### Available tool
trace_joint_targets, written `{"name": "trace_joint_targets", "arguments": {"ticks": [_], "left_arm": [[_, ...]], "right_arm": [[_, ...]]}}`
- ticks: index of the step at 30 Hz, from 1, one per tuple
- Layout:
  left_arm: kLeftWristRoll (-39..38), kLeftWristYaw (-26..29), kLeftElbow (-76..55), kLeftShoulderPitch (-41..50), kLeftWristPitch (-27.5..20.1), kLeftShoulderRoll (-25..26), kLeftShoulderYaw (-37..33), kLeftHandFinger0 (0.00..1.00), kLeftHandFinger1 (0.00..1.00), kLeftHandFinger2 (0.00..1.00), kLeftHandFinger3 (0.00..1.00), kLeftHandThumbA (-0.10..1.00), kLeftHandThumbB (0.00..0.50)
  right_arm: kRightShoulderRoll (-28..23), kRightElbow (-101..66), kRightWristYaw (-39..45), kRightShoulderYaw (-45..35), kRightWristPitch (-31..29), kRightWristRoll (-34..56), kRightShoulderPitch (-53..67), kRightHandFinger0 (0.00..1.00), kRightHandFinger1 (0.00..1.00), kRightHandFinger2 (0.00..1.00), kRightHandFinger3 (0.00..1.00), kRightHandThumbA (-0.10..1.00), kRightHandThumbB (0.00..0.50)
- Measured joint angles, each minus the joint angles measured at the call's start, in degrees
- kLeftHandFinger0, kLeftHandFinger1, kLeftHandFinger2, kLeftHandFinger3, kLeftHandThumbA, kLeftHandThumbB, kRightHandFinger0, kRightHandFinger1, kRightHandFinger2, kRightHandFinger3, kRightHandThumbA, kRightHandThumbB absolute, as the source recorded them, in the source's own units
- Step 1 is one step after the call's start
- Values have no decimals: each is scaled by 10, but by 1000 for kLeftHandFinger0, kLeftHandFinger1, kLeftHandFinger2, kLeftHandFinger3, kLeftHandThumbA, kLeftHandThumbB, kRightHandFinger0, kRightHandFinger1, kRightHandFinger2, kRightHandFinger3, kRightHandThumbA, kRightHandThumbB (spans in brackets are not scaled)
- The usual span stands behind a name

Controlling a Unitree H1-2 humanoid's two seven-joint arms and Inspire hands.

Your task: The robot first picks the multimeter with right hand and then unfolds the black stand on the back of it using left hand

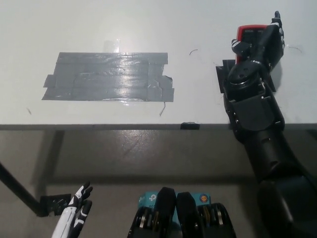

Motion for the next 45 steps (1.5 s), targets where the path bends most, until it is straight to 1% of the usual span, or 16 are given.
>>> {"name": "trace_joint_targets", "arguments": {"ticks": [2,3,5,8,10,14,15,22,26,27,31,36,38,42,45], "left_arm": [[0,0,0,-1,0,0,0,1000,1000,1000,1000,1000,55],[0,0,0,-1,0,0,0,1000,1000,1000,1000,1000,55],[0,0,0,-2,0,0,0,1000,1000,1000,1000,1000,55],[0,0,0,-2,0,0,0,1000,1000,1000,1000,1000,45],[0,0,0,-2,0,0,0,1000,1000,1000,1000,1000,48],[0,0,0,-4,0,0,0,1000,1000,1000,1000,1000,41],[0,0,0,-4,0,0,0,1000,1000,1000,1000,1000,57],[2,0,0,-8,0,0,0,1000,1000,1000,1000,1000,62],[3,0,0,-10,0,0,0,1000,1000,1000,1000,1000,62],[3,0,0,-10,0,0,0,1000,1000,1000,1000,1000,63],[3,0,0,-11,0,0,1,1000,1000,1000,1000,1000,64],[4,0,0,-17,0,0,1,1000,1000,1000,1000,1000,72],[4,0,0,-19,0,0,1,1000,1000,1000,1000,1000,72],[4,0,0,-21,0,0,1,1000,1000,1000,1000,1000,68],[3,0,0,-22,0,0,2,1000,1000,1000,1000,1000,78]], "right_arm": [[0,0,-2,0,-1,2,0,1000,1000,1000,1000,853,445],[0,1,-3,0,-2,3,0,1000,1000,1000,1000,849,454],[1,2,-6,0,-6,6,0,1000,1000,1000,1000,848,455],[2,3,-10,0,-12,10,0,1000,1000,1000,1000,829,453],[3,5,-14,-2,-16,13,-1,1000,1000,1000,1000,850,446],[5,8,-21,-7,-21,21,-1,1000,1000,1000,1000,845,443],[5,9,-22,-7,-22,23,-1,1000,1000,1000,1000,873,448],[5,27,-41,-11,-35,33,-2,1000,1000,1000,1000,819,474],[5,41,-48,-11,-38,38,-6,1000,1000,1000,1000,762,476],[5,43,-49,-11,-39,40,-6,1000,1000,1000,1000,725,481],[4,50,-52,-11,-43,44,-9,1000,1000,1000,1000,703,490],[3,59,-57,-11,-47,49,-14,1000,1000,1000,1000,658,496],[3,63,-59,-11,-48,51,-17,1000,1000,1000,1000,659,496],[2,75,-60,-11,-51,53,-23,1000,1000,1000,1000,638,481],[0,77,-60,-11,-54,56,-24,1000,1000,1000,1000,620,483]]}}
